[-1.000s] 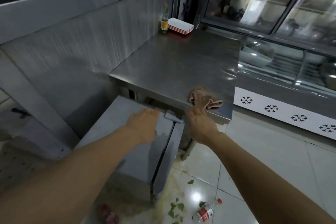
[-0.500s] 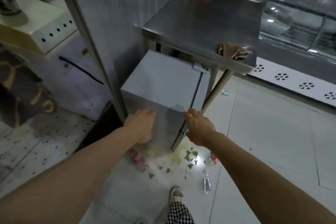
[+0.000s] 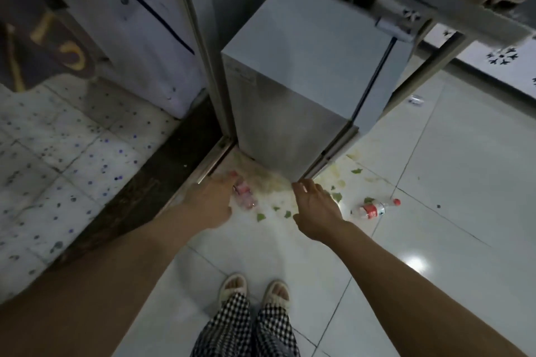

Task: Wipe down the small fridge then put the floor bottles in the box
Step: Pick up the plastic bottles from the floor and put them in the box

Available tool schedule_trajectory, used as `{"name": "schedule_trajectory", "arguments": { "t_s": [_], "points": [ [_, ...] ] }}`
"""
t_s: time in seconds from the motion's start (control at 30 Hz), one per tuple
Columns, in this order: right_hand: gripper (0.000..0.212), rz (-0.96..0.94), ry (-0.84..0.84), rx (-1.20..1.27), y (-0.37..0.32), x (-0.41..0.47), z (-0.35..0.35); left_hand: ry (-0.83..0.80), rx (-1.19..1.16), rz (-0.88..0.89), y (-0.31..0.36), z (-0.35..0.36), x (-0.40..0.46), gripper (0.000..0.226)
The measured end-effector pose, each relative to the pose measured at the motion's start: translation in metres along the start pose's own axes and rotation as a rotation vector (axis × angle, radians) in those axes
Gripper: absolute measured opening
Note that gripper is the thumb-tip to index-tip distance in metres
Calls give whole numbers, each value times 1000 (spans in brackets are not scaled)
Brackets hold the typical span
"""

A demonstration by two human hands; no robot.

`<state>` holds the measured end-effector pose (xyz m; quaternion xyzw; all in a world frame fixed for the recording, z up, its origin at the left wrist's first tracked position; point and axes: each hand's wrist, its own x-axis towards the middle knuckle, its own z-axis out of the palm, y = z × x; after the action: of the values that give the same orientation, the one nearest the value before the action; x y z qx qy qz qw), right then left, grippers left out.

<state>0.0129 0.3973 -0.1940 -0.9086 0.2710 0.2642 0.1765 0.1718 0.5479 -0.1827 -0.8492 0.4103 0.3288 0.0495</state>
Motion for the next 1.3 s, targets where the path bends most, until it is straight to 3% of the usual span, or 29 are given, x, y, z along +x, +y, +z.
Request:
{"name": "schedule_trajectory", "arguments": {
  "t_s": [0.07,0.23,0.63,0.87,1.13,1.3],
  "points": [
    [64,-8,-27,14,5,15,25,-57,-4,-54,-5,25,13,68],
    [68,0,-55,47,19,64,98,-82,-69,-130,-19,106,60,63],
    [73,72,-41,85,71,226,317,-121,-112,-238,-66,332,250,64],
    [74,80,26,109,91,293,408,74,-428,-421,-75,419,350,88],
    [79,72,118,146,106,320,454,303,-773,-529,-73,469,426,107],
    [80,102,139,173,116,308,462,335,-770,-504,-63,473,426,106]
  ]
}}
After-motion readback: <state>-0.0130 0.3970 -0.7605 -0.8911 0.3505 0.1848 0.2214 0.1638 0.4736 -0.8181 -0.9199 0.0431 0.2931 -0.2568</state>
